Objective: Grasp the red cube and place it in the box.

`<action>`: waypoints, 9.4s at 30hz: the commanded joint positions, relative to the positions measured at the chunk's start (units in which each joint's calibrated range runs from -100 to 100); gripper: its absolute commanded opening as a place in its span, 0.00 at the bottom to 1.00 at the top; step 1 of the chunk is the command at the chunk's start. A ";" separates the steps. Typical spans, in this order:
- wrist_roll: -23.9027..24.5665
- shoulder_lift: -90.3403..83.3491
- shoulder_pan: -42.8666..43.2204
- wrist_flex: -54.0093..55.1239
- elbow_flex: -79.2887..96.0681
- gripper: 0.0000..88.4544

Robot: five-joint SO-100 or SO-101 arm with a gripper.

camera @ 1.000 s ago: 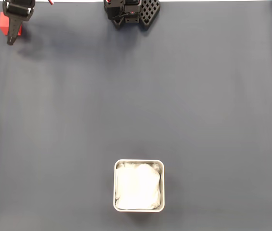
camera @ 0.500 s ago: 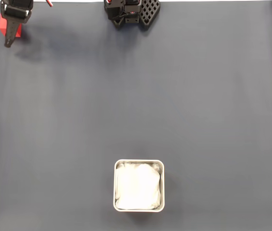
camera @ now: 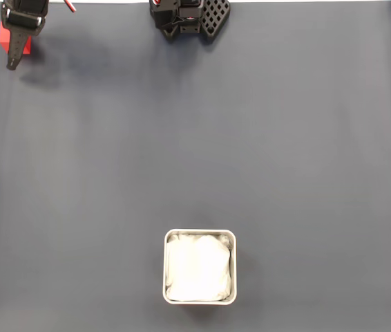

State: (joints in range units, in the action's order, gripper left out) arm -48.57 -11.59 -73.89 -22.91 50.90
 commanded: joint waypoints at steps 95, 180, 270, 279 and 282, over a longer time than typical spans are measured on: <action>-0.49 -5.22 22.54 -21.10 -31.47 0.09; -2.98 7.35 62.67 -17.09 -51.54 0.07; -5.13 7.17 71.61 -7.83 -43.97 0.59; -5.23 6.57 71.54 -7.83 -43.51 0.62; -5.03 6.39 71.54 -7.83 -43.51 0.62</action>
State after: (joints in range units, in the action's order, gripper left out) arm -53.50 -1.52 -2.45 -32.22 7.87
